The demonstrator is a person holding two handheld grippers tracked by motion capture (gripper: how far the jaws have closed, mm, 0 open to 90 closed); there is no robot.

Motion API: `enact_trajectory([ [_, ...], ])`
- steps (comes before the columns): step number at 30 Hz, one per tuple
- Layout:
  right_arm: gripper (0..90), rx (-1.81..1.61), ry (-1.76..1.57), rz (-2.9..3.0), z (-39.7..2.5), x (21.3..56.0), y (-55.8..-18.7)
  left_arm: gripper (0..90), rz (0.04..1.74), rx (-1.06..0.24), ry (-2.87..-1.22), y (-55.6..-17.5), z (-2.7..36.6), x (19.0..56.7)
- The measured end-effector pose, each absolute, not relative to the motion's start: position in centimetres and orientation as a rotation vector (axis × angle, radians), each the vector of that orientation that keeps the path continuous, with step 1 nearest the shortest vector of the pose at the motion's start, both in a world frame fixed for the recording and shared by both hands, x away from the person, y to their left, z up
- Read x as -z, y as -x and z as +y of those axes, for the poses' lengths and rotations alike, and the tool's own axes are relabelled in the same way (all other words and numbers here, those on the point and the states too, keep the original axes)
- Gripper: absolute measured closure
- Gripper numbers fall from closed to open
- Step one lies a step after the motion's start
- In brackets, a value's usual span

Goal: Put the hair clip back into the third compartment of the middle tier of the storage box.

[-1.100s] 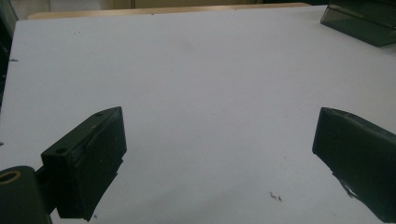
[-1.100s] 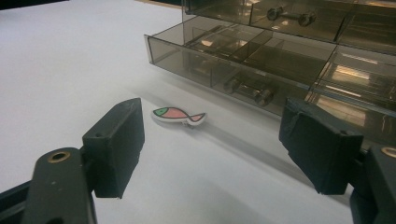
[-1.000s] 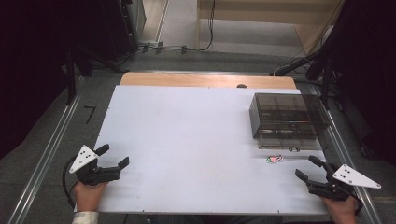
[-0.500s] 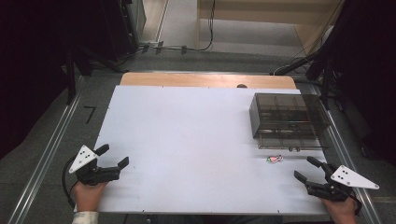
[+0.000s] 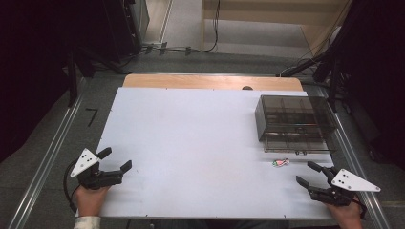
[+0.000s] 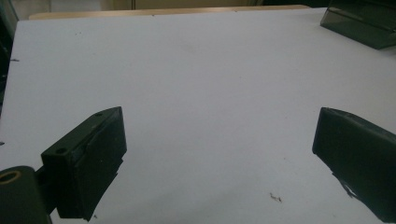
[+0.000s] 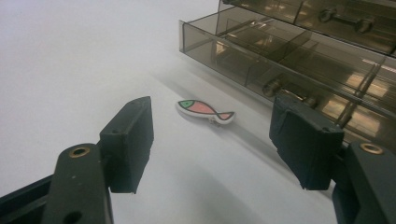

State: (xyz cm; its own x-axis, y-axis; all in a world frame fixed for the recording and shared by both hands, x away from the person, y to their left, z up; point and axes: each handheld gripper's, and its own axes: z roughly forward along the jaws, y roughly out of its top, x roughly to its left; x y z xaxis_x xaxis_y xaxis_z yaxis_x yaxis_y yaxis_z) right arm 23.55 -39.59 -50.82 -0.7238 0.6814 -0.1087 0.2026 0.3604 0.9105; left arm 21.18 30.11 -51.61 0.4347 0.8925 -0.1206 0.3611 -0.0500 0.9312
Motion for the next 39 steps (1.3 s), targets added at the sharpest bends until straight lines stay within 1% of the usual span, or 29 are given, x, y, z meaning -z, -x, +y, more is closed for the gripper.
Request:
enact_trajectory([
  [3, 33.2, -1.328, -0.743, 2.169, -39.1, 50.8, -23.8, 3.3, 1.117, -0.626, -1.63, -21.2, 30.1, 51.6],
  [16, 35.0, -1.243, -0.699, 2.203, -37.6, 50.8, -24.3, 3.3, 1.118, -0.629, -1.63, -21.2, 30.1, 51.6],
  [21, 36.7, -1.212, -0.687, 2.222, -36.9, 50.8, -24.6, 3.3, 1.118, -0.63, -1.631, -21.2, 30.1, 51.6],
  [22, 38.6, -1.204, -0.673, 2.225, -36.7, 50.8, -24.7, 3.3, 1.118, -0.63, -1.63, -21.2, 30.1, 51.6],
  [39, 43.0, -1.094, -0.624, 2.283, -34.4, 51.0, -26.2, 3.3, 1.119, -0.63, -1.63, -21.2, 30.1, 51.6],
])
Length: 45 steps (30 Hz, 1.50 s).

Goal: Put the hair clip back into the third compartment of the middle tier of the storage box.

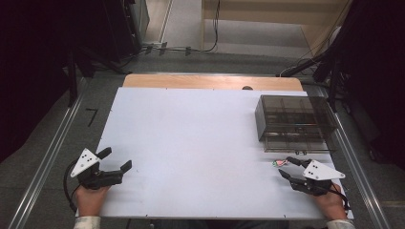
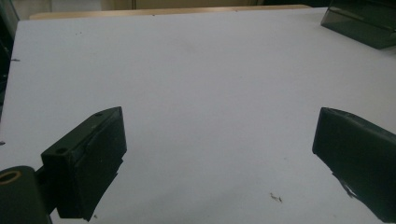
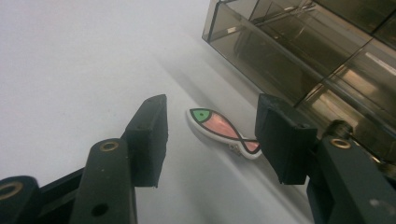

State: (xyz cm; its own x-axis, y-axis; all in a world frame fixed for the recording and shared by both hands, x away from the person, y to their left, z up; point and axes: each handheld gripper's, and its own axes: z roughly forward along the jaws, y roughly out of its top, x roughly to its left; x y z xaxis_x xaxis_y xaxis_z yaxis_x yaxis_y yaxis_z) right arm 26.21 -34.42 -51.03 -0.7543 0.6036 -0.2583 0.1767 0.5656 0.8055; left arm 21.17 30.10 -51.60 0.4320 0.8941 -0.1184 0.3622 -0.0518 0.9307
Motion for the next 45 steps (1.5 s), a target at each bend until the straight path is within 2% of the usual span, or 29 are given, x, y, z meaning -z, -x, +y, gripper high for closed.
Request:
enact_trajectory([
  [2, 45.9, -1.069, -0.612, 2.308, -34.2, 51.2, -26.5, 3.3, 1.12, -0.63, -1.63, -21.2, 30.1, 51.6],
  [31, 47.3, -0.948, -0.684, 2.387, -33.2, 51.4, -28.4, 3.3, 1.121, -0.632, -1.631, -21.2, 30.1, 51.6],
  [36, 56.6, -0.953, -0.731, 2.394, -33.2, 51.3, -28.7, 3.3, 1.12, -0.631, -1.629, -21.2, 30.1, 51.6],
  [41, 60.7, -0.953, -0.729, 2.392, -33.2, 51.3, -28.8, 3.3, 1.121, -0.631, -1.631, -21.2, 30.1, 51.6],
  [43, 68.9, -0.954, -0.709, 2.405, -33.1, 51.4, -28.8, 3.3, 1.12, -0.632, -1.63, -21.2, 30.1, 51.6],
  [45, 71.4, -0.952, -0.704, 2.408, -33.1, 51.4, -28.7, 3.3, 1.121, -0.632, -1.63, -21.2, 30.1, 51.6],
])
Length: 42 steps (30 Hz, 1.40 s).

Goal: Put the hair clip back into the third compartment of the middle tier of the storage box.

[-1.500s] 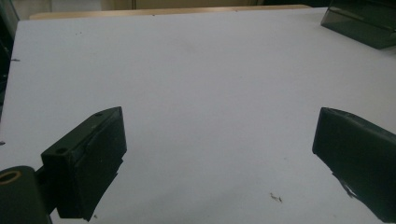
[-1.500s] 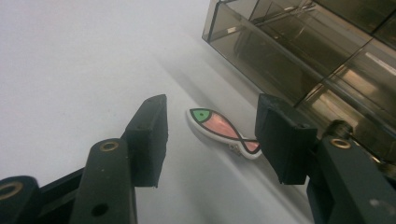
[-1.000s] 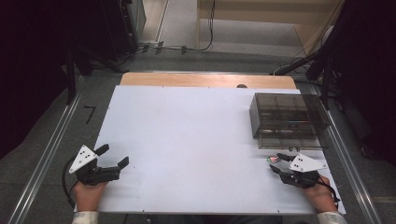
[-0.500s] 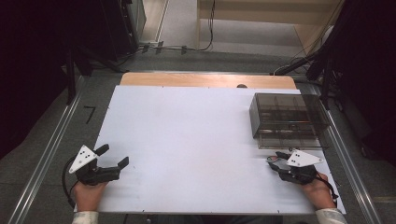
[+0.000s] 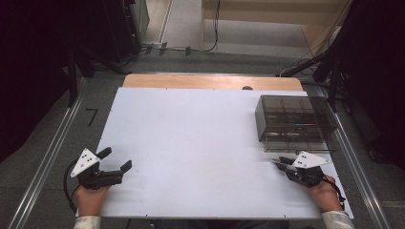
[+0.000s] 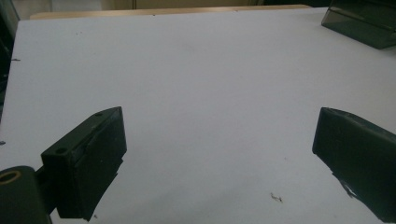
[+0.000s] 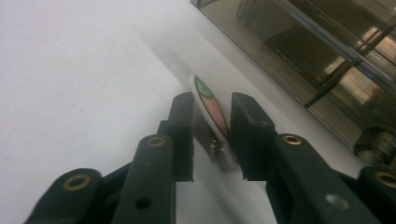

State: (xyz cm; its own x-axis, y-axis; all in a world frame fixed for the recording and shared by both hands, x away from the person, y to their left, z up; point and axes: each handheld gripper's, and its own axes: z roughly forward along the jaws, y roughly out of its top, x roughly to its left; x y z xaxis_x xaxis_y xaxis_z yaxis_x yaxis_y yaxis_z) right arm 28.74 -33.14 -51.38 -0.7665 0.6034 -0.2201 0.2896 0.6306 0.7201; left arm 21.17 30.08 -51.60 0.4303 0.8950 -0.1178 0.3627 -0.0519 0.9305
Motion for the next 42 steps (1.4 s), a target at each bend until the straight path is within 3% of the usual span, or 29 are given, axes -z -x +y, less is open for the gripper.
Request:
enact_trajectory([
  [12, 79.1, -0.956, -0.738, 2.398, -33.2, 51.4, -28.9, 3.3, 1.12, -0.632, -1.629, -21.2, 30.1, 51.6],
  [42, 79.5, -1.068, -0.674, 2.235, -36.7, 49.3, -25.5, 3.3, 1.114, -0.628, -1.62, -21.1, 30.1, 51.6],
])
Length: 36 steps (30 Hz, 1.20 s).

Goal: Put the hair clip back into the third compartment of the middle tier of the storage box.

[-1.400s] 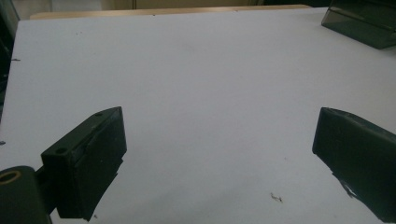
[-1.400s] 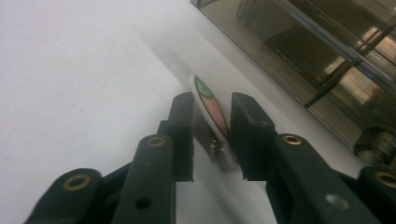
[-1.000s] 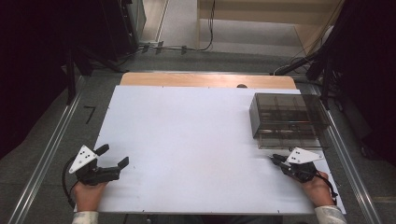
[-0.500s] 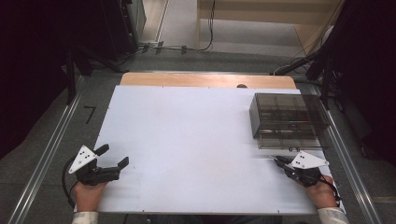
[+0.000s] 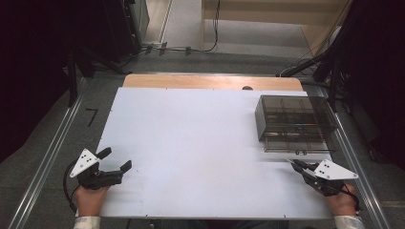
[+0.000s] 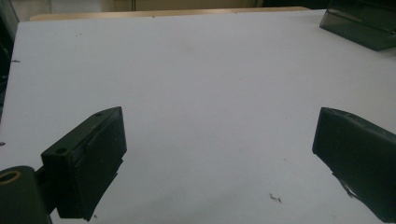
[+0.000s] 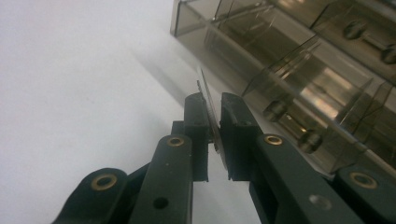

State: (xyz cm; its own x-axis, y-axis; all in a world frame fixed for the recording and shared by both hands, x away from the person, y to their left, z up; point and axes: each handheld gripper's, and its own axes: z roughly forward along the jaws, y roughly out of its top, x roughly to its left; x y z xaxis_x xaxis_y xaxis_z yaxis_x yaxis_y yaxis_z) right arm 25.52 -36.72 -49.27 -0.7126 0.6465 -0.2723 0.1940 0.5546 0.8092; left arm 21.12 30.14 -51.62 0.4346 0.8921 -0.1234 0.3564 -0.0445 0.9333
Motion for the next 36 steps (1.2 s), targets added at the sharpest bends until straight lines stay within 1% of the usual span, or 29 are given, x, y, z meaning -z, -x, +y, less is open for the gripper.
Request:
enact_trajectory([
  [13, 79.5, -1.185, -0.735, 2.063, -38.1, 48.7, -25.5, 3.3, 1.116, -0.628, -1.621, -21.1, 30.1, 51.6],
  [28, 79.5, -1.153, -0.958, 1.826, -40.1, 48.7, -27.4, 3.3, 1.119, -0.63, -1.623, -21.1, 30.1, 51.6],
  [36, 79.5, -1.126, -1.023, 1.774, -40.6, 49.0, -28.5, 3.3, 1.12, -0.632, -1.622, -21.1, 30.1, 51.6],
])
